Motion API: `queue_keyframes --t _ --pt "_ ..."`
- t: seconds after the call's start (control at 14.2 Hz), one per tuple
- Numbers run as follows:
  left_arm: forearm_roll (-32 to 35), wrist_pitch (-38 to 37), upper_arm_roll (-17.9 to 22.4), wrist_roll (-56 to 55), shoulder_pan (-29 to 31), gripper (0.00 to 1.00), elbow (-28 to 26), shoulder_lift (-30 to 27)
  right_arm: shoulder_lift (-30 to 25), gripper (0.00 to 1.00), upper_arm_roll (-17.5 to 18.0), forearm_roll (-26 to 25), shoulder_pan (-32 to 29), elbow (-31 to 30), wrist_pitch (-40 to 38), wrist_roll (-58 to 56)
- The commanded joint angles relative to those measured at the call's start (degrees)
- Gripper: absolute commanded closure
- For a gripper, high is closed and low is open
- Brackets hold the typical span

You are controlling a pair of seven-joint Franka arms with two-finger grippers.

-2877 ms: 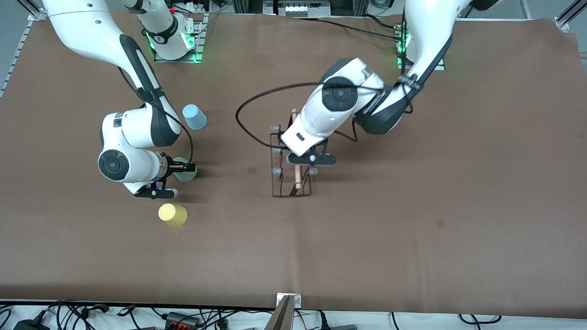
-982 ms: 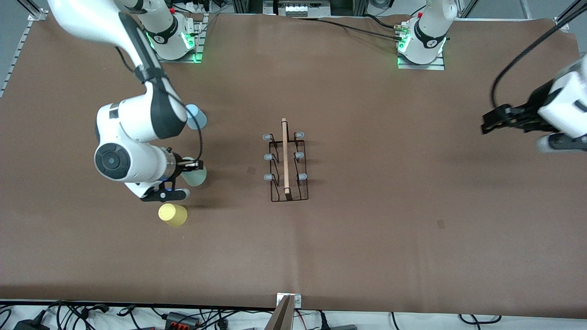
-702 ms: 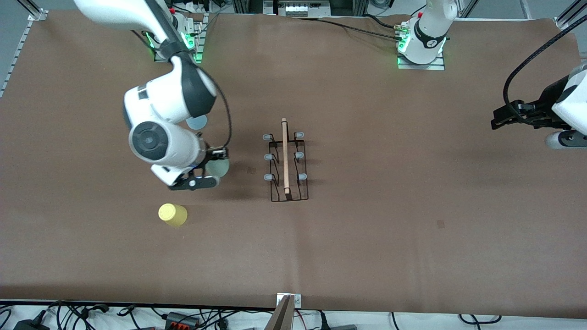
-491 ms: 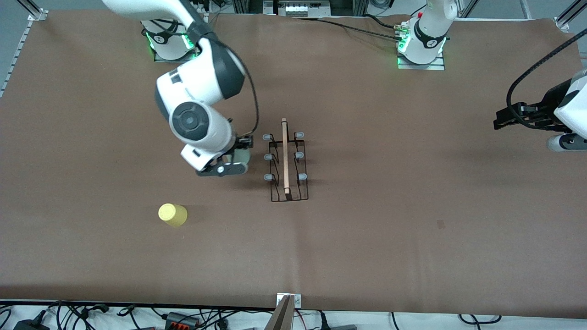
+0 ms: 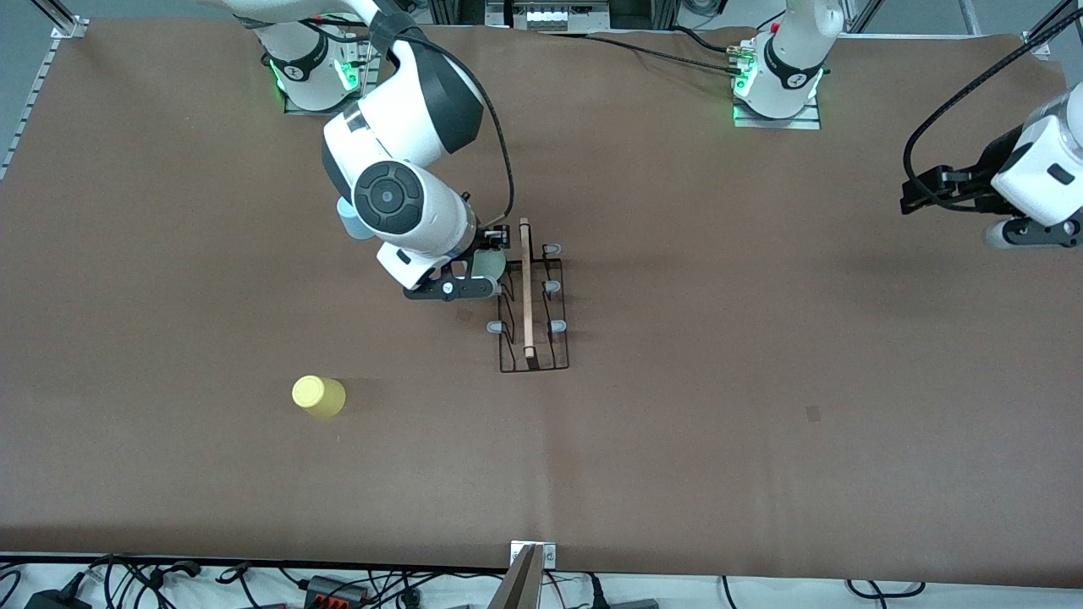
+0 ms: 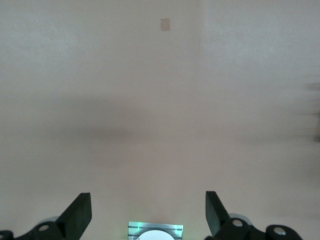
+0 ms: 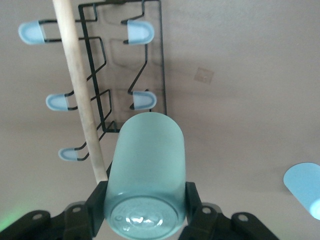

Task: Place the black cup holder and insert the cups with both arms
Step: 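Move the teal cup onto a holder peg with the right gripper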

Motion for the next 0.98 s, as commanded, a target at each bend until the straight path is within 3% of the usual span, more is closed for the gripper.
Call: queue_keyframes --t 0.0,0.77,0.84,0.91 --pt "-0.3 2.1 1.4 1.3 -1.1 0.00 -1.8 -1.2 0.8 0.77 -0.1 0.8 1.0 0.7 -1.0 0.4" --pt "-0.5 4.0 1.4 1.6 -0.9 0.00 -0.7 -0.5 4.1 0.77 -0.1 0.6 1.7 -0.7 -0.9 0.9" --pt "-0.5 4.0 1.4 1.6 -0.9 0.00 -0.7 -0.5 4.7 0.75 -0.1 0.6 1.6 -0.6 -0.5 1.1" --pt "-0.5 3.7 1.4 1.6 -1.0 0.00 -0.8 -0.6 5.1 0.64 -0.1 0.8 1.6 -0.5 -0.4 1.1"
